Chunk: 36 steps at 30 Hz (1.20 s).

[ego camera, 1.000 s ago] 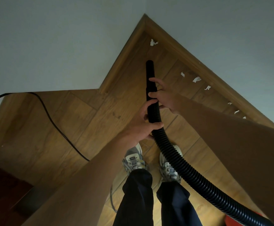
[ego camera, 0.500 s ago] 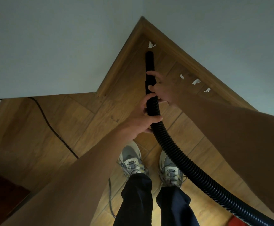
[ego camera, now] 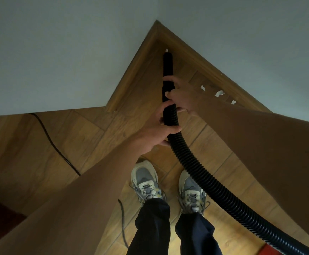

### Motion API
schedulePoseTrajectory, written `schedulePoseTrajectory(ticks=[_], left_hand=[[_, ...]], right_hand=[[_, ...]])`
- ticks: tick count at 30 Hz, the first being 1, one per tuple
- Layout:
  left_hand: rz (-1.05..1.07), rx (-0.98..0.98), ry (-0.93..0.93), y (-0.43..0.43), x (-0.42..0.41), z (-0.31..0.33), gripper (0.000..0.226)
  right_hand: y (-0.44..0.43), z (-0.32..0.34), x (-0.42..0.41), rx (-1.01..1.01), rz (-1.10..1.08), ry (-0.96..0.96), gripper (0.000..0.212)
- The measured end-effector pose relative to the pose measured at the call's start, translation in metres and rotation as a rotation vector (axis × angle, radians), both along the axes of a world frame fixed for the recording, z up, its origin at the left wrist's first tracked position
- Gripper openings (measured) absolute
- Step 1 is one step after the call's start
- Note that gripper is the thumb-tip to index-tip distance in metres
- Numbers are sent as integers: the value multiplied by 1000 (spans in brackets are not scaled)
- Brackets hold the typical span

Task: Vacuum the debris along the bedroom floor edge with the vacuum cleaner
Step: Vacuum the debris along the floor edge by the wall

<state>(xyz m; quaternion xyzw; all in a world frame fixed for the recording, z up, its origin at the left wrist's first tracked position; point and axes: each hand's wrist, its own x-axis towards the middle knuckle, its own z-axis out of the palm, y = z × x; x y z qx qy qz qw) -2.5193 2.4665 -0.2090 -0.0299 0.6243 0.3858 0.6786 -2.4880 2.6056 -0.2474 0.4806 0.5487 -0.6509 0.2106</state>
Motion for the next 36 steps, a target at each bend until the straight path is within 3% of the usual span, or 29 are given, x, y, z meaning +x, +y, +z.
schedulePoseTrajectory(ticks=[13, 36], left_hand=[[-18, -13, 29, 6, -8, -1, 76], [-181, -17, -154, -15, 67, 24, 73]], right_hand=[[5, 2, -11, 19, 3, 9, 59], [-13, 22, 109, -125, -200, -98, 51]])
